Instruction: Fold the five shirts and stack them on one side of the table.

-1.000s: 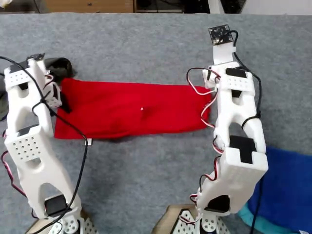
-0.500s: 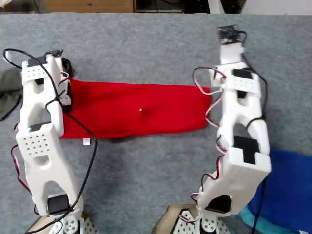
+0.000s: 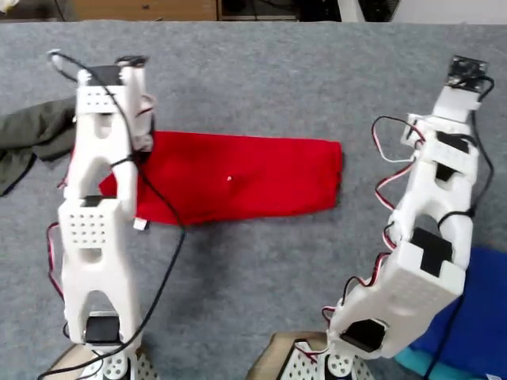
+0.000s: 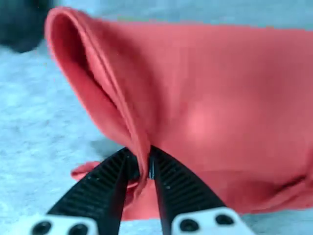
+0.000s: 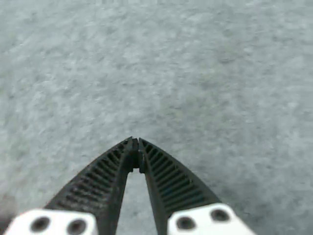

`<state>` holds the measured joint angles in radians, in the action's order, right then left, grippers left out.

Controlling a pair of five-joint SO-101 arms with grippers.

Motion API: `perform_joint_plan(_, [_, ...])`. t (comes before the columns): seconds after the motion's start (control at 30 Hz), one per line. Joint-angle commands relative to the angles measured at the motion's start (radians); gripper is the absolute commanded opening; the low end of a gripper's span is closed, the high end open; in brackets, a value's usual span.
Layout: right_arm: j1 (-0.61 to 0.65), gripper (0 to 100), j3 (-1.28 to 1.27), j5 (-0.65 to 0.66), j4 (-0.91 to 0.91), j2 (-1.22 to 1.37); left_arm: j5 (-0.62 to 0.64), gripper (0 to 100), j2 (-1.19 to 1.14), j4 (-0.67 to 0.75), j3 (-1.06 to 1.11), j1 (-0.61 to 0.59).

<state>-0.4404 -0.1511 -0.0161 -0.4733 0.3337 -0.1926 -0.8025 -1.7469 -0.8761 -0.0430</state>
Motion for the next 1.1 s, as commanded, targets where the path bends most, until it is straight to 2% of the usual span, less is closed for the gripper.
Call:
perform_joint_plan(0.0, [-0.045, 0.6, 0.005, -0.002, 0.044, -0.048, 0.048, 2, 0.018, -0.011, -0.052, 0.104])
perform_joint_plan(0.23, [-0.056, 0.5, 0.005, -0.002, 0.046, -0.048, 0.190, 2, 0.010, -0.011, -0.130, 0.279])
perform_joint_plan(0.53, [-0.058, 0.5, 0.007, -0.002, 0.048, -0.048, 0.359, 2, 0.018, -0.011, -0.288, 0.445])
perform_joint_plan(0.87, [-0.058, 0.5, 0.007, -0.002, 0.048, -0.048, 0.450, 2, 0.010, -0.008, -0.468, 0.601])
perform_joint_plan(1.07, [-0.090, 0.5, 0.010, -0.006, 0.049, -0.048, 0.486, 2, 0.007, 0.129, -0.451, 0.677])
